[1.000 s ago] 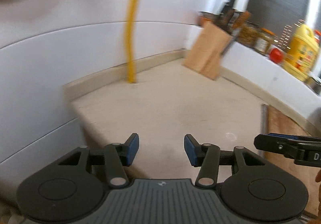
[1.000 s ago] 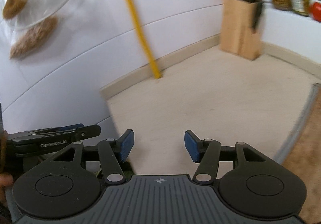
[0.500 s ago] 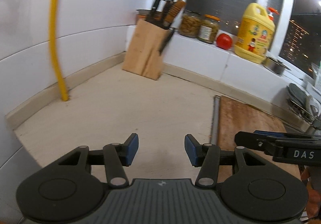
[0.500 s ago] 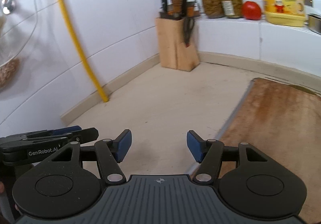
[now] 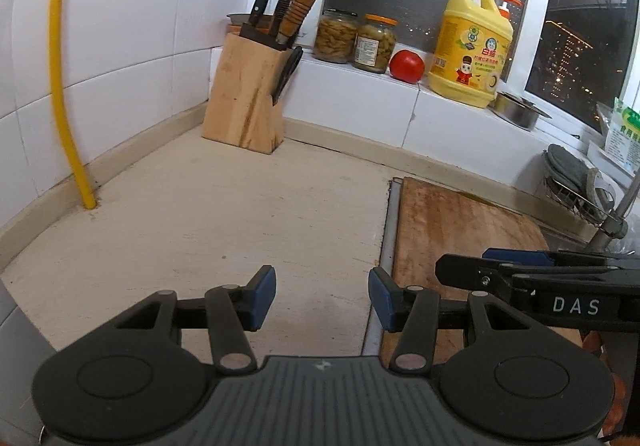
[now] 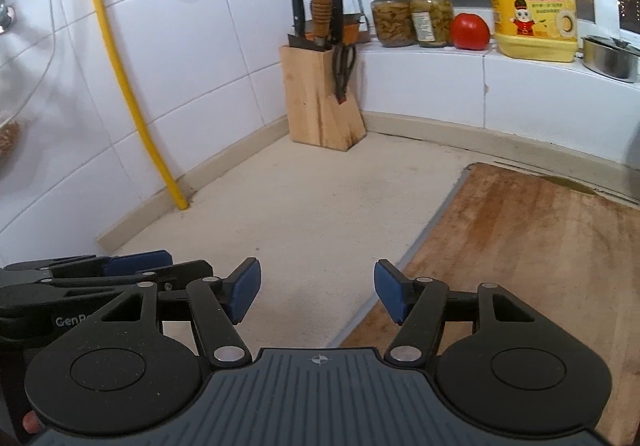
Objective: Collect trash
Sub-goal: 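Lower both open grippers back toward the black bin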
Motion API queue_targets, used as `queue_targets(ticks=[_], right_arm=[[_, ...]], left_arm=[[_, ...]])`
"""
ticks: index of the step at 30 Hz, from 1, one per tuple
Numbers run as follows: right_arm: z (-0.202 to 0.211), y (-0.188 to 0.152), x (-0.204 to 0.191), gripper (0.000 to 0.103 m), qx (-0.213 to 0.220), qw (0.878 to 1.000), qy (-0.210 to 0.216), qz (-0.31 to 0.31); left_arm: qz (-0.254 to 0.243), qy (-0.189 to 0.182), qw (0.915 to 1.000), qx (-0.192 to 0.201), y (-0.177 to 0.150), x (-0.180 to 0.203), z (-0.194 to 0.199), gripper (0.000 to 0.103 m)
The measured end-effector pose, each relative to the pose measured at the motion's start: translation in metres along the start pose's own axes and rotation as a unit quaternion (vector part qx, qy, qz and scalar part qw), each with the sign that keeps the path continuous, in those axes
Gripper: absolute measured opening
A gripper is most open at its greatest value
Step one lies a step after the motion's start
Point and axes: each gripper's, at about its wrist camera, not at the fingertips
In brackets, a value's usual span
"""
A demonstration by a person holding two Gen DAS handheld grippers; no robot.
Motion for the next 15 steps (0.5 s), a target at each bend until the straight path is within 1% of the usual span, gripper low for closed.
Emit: queue_targets(ticks=[4,7,11,15], right_arm=[[0.002,-0.003,0.005,0.07,-0.005,1.0,-0.004,-0.008],[0.0,-0.005,0.003,0.07,-0.012,1.0,0.003,-0.009],[-0.007,0.0,-0.013,0.07,-0.016,0.999,0.025,0.011],[-0.021,0.007,-0.038,0.071,-0.021,0.997,0.061,0.036]], left_arm=[[0.008,0.006,0.9999,-0.002,-0.002,-0.003,0.0,0.044],[0.019,0.018,0.9996,0.002,-0.003,-0.01,0.005,0.044],[0.042,0.057,0.9974,0.01,-0.008,-0.032,0.02,0.044],[0.076,0.106,0.9914,0.018,-0.015,-0.064,0.039,0.044]])
Point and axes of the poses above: each gripper's, at about its wrist camera, not at the fingertips, and z roughly against the way its jaws point, x to its right, y to its top, and after that the axes turned 6 degrees about z, right-handed
